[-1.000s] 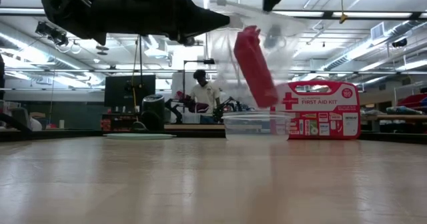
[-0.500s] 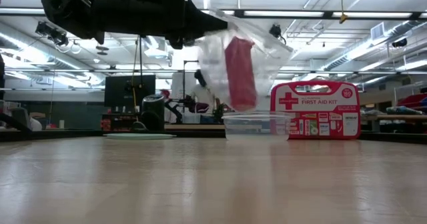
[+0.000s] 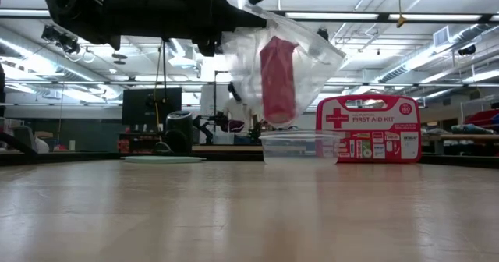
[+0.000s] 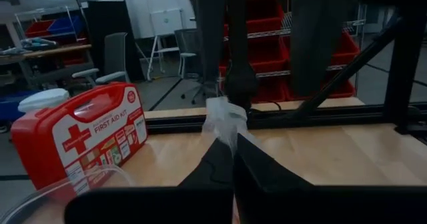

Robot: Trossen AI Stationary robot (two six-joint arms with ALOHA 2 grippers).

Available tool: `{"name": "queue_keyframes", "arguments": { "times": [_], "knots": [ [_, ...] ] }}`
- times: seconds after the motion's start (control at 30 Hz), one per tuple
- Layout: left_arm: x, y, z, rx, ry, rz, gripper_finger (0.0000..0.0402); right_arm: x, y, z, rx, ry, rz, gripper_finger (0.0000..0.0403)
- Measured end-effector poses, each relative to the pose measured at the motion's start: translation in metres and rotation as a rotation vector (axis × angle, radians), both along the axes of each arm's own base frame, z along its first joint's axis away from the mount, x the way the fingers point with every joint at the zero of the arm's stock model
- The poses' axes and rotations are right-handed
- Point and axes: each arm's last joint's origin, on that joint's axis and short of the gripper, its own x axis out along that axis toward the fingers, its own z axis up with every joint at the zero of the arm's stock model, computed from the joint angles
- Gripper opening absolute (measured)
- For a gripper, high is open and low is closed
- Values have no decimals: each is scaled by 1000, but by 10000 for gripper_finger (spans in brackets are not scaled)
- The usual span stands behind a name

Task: Roll bandage
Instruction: Close the transparent zip bag

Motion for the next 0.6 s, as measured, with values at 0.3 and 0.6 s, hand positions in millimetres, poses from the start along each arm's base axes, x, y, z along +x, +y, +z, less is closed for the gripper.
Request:
{"name": "queue_keyframes", "arguments": {
  "times": [0.3,0.6],
  "knots": [
    [0,-2,0,-19,-5,-7,1,11,-1,-13,-43,30,11,144],
    [0,-2,1,-20,-15,-28,1,7,-4,-16,-49,79,-4,70]
  ]
}}
